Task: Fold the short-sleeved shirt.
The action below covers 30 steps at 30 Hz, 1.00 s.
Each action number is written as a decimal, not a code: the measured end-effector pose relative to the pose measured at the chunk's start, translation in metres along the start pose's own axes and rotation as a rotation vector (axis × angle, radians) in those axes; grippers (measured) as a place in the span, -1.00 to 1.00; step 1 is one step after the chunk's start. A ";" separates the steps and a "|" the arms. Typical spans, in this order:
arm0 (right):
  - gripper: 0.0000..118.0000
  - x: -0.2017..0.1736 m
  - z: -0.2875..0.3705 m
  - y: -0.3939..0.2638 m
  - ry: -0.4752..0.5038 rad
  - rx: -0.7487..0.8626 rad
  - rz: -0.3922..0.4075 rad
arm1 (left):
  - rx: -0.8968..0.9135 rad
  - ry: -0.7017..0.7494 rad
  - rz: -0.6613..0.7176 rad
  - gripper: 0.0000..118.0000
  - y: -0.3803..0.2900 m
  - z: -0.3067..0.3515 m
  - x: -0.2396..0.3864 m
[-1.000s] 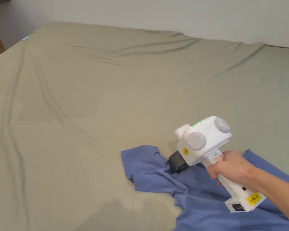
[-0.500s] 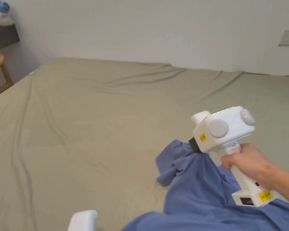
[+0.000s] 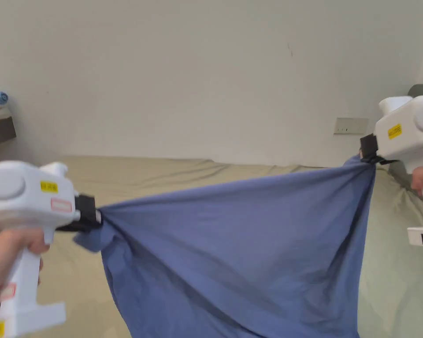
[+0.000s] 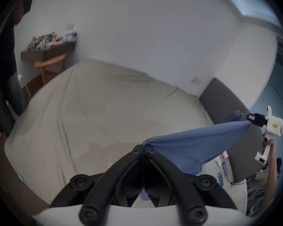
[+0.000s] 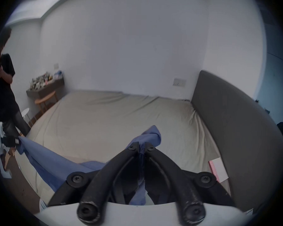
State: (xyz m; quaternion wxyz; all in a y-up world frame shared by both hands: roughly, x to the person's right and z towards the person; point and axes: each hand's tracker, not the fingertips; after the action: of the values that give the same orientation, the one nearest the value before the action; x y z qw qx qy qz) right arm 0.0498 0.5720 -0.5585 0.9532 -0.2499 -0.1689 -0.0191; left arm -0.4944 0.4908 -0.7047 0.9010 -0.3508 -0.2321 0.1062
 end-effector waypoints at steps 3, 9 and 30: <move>-0.95 0.002 0.048 0.016 -0.024 0.079 0.008 | 0.081 0.045 -0.084 -1.00 0.040 0.033 0.037; -0.95 0.001 0.101 0.052 -0.050 0.177 -0.001 | 0.222 0.115 -0.160 -1.00 0.097 0.080 0.082; -0.95 0.017 0.043 0.140 -0.103 0.223 -0.079 | 0.297 0.148 -0.180 -1.00 0.204 0.031 0.127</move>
State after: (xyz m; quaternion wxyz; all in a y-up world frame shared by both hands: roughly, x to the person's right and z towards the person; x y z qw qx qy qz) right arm 0.0694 0.7164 -0.5836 0.9637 -0.1361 -0.2284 -0.0251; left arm -0.4048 0.7034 -0.7803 0.9634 -0.1985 -0.1772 0.0324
